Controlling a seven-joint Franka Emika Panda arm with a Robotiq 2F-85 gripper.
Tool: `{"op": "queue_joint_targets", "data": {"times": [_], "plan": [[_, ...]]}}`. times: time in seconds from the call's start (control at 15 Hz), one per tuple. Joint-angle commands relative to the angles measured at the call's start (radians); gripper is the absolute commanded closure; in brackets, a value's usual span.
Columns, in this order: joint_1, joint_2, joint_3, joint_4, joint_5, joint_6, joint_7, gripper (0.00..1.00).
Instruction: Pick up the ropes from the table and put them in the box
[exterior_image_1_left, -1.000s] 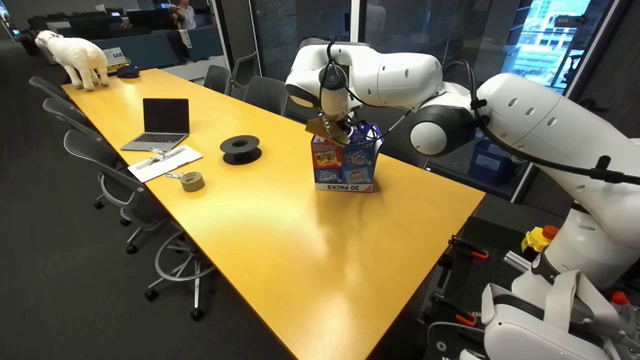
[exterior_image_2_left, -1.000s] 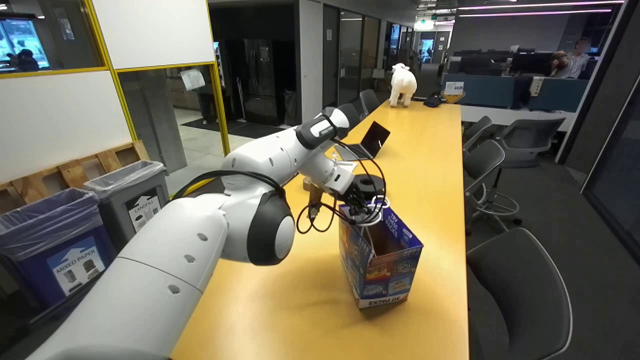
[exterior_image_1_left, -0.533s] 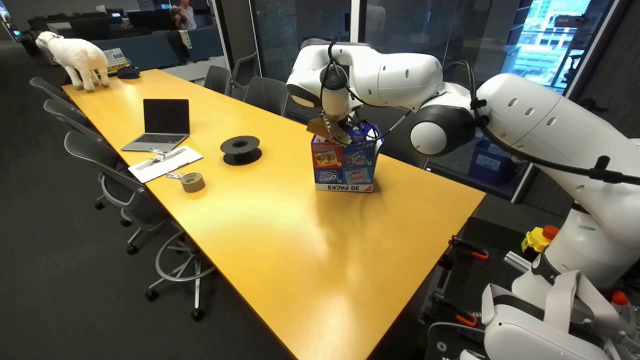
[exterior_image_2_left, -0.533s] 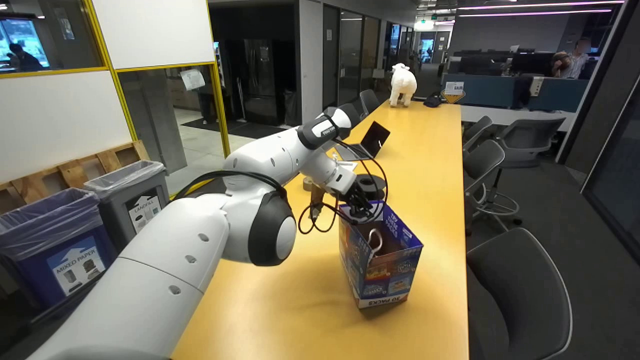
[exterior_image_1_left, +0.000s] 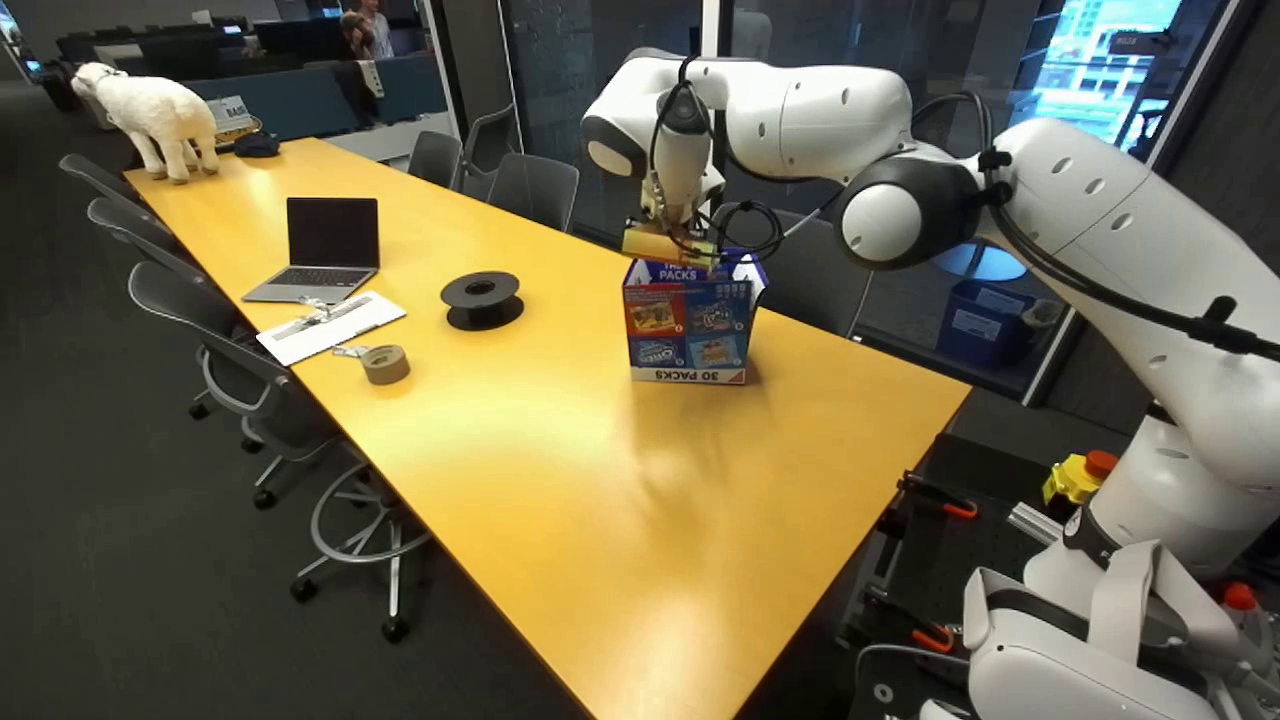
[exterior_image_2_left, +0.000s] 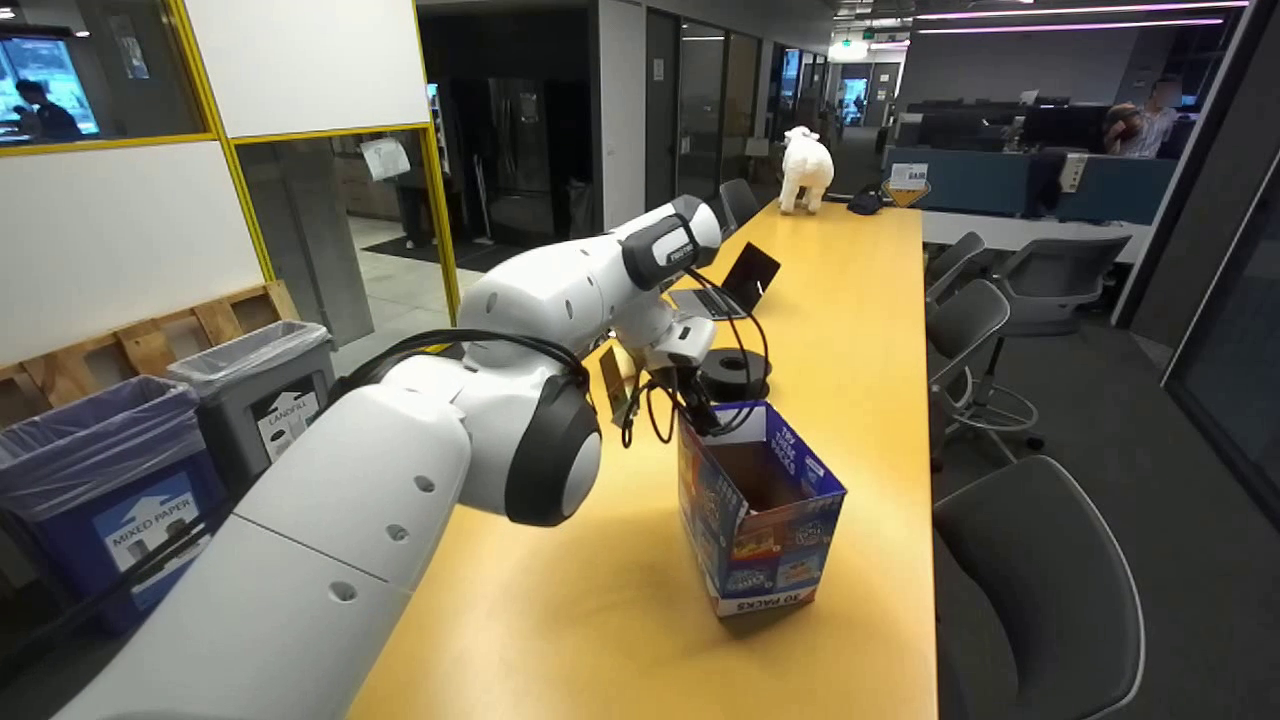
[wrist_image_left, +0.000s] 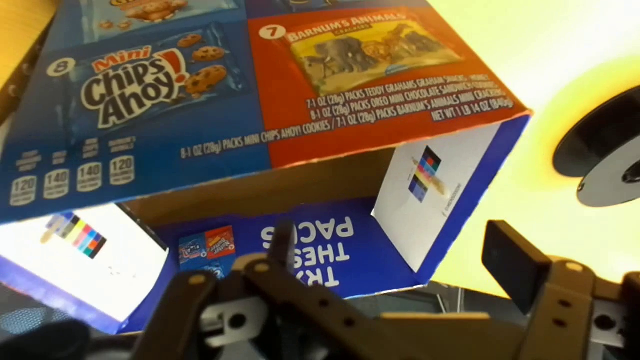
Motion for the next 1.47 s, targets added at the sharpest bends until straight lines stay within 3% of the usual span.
{"op": "queue_joint_targets", "data": {"times": [0.0,0.4,0.93,1.4], "plan": [[-0.106,-0.168,0.145,-0.237,0.005,0.0,-0.141,0.0],[-0.29,-0.262,0.385,-0.532,0.001,-0.001,-0.224,0.0],[-0.476,-0.411,0.588,-0.957,0.001,-0.003,-0.201,0.0],[-0.596,-0.503,0.725,-1.076,0.001,0.005,-0.22,0.0]]}}
